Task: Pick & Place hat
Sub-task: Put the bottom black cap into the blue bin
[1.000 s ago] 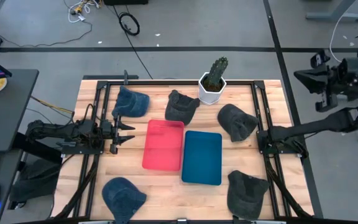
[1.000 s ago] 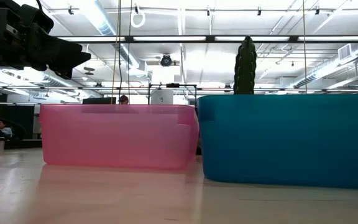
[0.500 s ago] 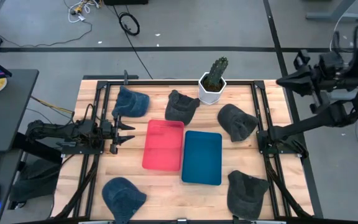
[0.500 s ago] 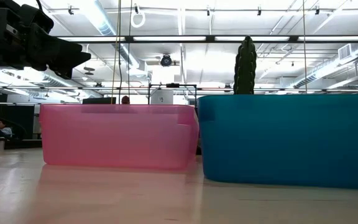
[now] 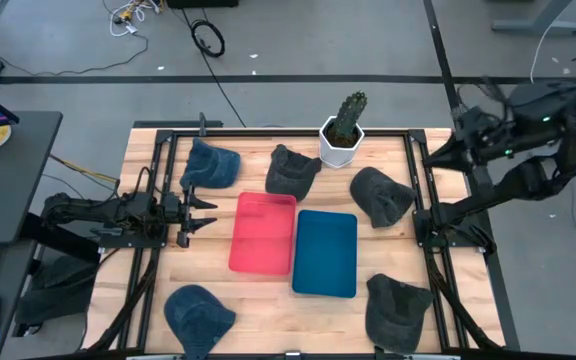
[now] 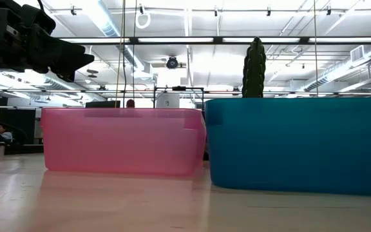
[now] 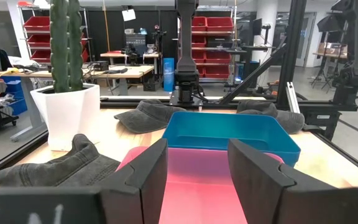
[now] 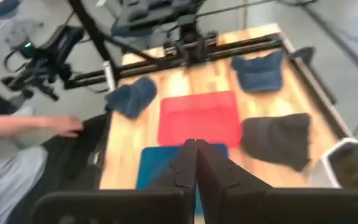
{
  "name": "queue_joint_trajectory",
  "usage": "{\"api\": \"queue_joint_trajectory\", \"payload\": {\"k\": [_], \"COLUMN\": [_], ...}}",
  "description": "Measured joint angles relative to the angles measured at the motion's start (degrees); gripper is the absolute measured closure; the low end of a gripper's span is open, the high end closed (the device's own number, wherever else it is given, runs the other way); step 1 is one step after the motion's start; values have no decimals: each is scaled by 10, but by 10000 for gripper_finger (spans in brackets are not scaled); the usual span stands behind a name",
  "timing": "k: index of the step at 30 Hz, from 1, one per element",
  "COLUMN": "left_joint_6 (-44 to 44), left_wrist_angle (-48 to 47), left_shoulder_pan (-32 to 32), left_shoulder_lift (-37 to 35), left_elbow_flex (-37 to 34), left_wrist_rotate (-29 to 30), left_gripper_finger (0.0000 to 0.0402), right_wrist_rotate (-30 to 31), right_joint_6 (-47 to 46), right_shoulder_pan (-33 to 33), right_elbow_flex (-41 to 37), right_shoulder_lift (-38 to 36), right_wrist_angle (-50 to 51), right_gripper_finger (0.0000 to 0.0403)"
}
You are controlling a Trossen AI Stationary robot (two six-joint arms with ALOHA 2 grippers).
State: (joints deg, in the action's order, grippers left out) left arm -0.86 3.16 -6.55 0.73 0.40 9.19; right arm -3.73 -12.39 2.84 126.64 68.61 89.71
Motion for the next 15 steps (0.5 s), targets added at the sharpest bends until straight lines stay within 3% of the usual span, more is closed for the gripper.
{"api": "queue_joint_trajectory", "payload": {"k": [9, 15], "left_joint_6": [0, 0], "left_wrist_angle": [0, 0], "left_shoulder_pan": [0, 0], "left_shoulder_lift": [0, 0], "left_elbow_flex": [0, 0], "left_wrist_rotate": [0, 0], "left_gripper_finger": [229, 229], "right_wrist_rotate": [-4, -19], "right_joint_6": [-104, -244], "right_shoulder_pan": [114, 207], "right_elbow_flex": [-100, -198], "right_shoulder_lift": [27, 45], "right_wrist_angle": [3, 3], "right_gripper_finger": [399, 400]}}
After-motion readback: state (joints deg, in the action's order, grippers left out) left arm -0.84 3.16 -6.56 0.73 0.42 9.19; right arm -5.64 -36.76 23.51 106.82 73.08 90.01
